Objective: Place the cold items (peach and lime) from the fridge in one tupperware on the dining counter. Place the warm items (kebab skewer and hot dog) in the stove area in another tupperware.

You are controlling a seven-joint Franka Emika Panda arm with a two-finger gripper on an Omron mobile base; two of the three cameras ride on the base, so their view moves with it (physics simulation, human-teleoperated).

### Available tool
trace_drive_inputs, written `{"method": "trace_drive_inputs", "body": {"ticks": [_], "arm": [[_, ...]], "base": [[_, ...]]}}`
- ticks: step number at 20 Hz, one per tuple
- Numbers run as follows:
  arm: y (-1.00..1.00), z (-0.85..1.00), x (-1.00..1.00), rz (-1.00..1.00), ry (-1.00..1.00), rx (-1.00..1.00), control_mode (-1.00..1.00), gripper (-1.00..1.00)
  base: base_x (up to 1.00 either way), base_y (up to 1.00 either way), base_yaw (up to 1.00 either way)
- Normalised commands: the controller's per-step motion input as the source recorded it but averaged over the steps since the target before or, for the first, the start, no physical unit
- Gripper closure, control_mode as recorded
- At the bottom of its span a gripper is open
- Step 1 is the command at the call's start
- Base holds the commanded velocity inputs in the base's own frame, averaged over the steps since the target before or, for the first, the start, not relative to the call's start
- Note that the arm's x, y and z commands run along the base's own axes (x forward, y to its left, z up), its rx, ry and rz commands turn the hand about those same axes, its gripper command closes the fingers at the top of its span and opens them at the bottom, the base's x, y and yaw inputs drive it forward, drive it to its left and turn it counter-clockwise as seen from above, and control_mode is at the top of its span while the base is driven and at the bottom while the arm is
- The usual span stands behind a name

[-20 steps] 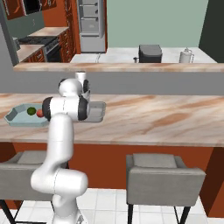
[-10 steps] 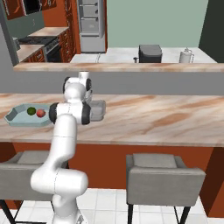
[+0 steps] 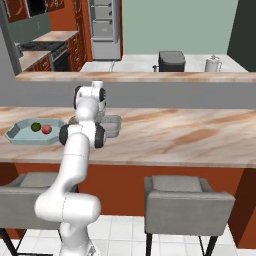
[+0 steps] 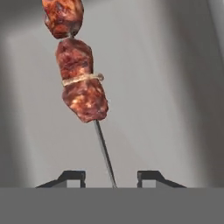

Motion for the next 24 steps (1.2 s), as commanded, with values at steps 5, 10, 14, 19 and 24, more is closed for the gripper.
{"method": "trace_drive_inputs", "body": {"ticks": [5, 10, 14, 19, 24], "arm": [[-0.06, -0.23, -0.09, 0.0, 0.0, 0.0, -1.0, -1.0], [-0.12, 0.06, -0.24, 0.0, 0.0, 0.0, -1.0, -1.0], [-0.28, 0.34, -0.4, 0.0, -0.03, 0.03, -1.0, -1.0], [-0.28, 0.38, -0.41, 0.0, -0.02, 0.07, -1.0, -1.0], [-0.1, 0.22, -0.74, -0.01, -0.05, 0.11, -1.0, -1.0]], "base": [[0.0, 0.0, 0.0], [0.0, 0.0, 0.0], [0.0, 0.0, 0.0], [0.0, 0.0, 0.0], [0.0, 0.0, 0.0]]}}
